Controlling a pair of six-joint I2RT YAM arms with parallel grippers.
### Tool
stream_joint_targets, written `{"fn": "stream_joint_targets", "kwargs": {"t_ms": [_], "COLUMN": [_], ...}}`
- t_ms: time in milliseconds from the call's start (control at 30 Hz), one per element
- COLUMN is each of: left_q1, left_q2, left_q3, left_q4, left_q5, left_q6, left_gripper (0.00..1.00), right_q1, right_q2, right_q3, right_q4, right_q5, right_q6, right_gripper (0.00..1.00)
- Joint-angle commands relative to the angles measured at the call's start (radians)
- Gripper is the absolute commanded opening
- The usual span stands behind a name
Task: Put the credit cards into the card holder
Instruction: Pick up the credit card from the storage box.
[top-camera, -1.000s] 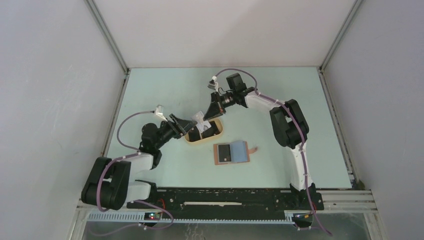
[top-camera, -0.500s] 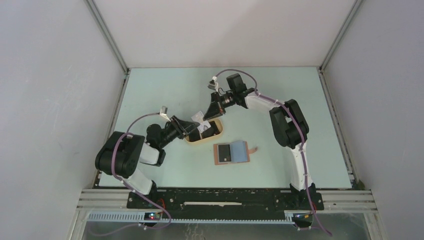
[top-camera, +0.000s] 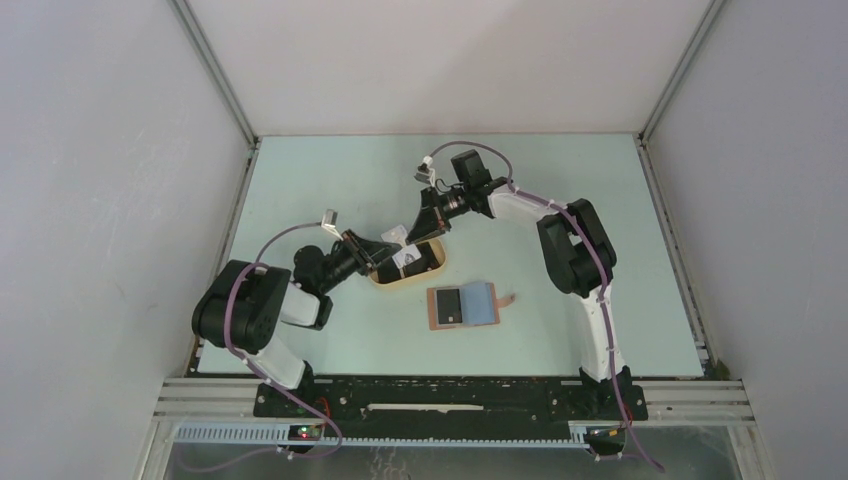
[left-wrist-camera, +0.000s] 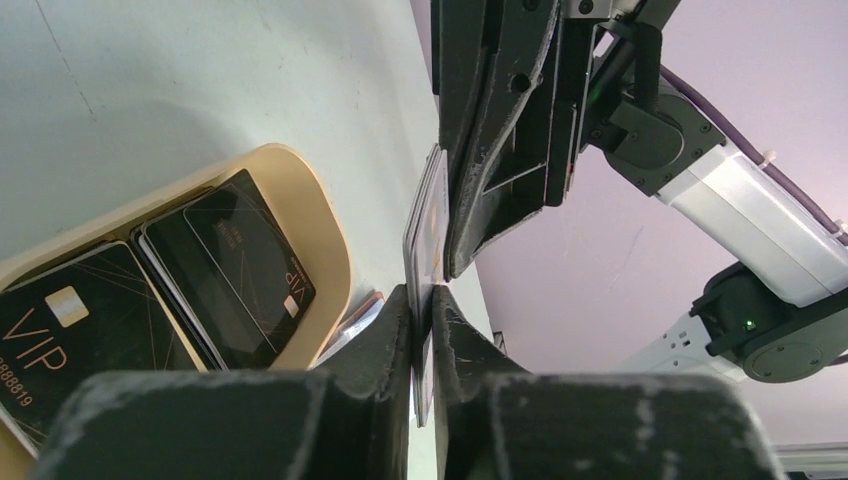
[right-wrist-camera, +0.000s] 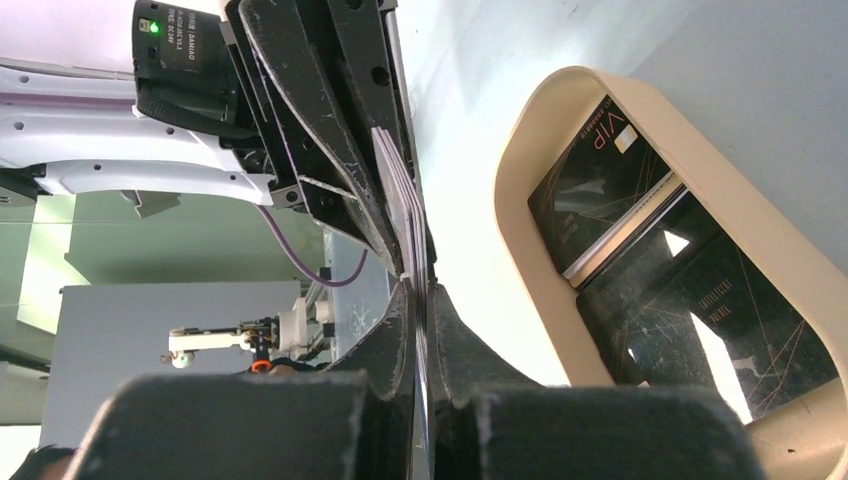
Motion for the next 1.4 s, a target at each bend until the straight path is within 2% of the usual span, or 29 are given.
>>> {"fn": "stream_joint_targets", "kwargs": {"t_ms": [0,100,200,367,533,633,700,867,967,1100,1267,1367], "left_q1": [-0.006,-0.003,0.007,0.027,0.044,0.049,0.049,0.049,0.051,0.059,0.059,0.059], "left_q2": [-0.005,-0.011,-0.006,0.009,0.030,0.044,0.054,0.058,0.050,0.036,0.041,0.034], "left_q3": [0.035,0.032,0.029,0.036,0.044,0.052,0.058,0.056,0.049,0.040,0.050,0.049], "left_q4": [0.026,0.030,0.046,0.065,0.070,0.070,0.072,0.071,0.072,0.072,0.083,0.088], "left_q5": [0.044,0.071,0.104,0.157,0.180,0.186,0.189,0.181,0.173,0.165,0.180,0.184], "left_q6": [0.023,0.036,0.035,0.030,0.026,0.021,0.018,0.015,0.016,0.019,0.011,0.011], "left_gripper": [0.10,0.10,0.10,0.12,0.13,0.14,0.14,0.24,0.31,0.32,0.10,0.06], "right_q1": [0.010,0.011,0.012,0.015,0.027,0.034,0.035,0.033,0.030,0.025,0.026,0.028], "right_q2": [-0.003,0.001,0.003,0.020,0.033,0.042,0.045,0.050,0.048,0.037,0.036,0.032], "right_q3": [0.040,0.050,0.056,0.085,0.090,0.101,0.110,0.113,0.111,0.103,0.095,0.085], "right_q4": [-0.042,-0.069,-0.081,-0.140,-0.143,-0.157,-0.164,-0.164,-0.162,-0.161,-0.149,-0.130], "right_q5": [-0.010,-0.023,-0.040,-0.067,-0.090,-0.090,-0.086,-0.080,-0.070,-0.061,-0.081,-0.096], "right_q6": [-0.035,-0.057,-0.075,-0.122,-0.128,-0.135,-0.135,-0.126,-0.125,-0.134,-0.132,-0.121], "right_gripper": [0.11,0.25,0.35,0.43,0.40,0.33,0.20,0.00,0.00,0.00,0.00,0.23]}}
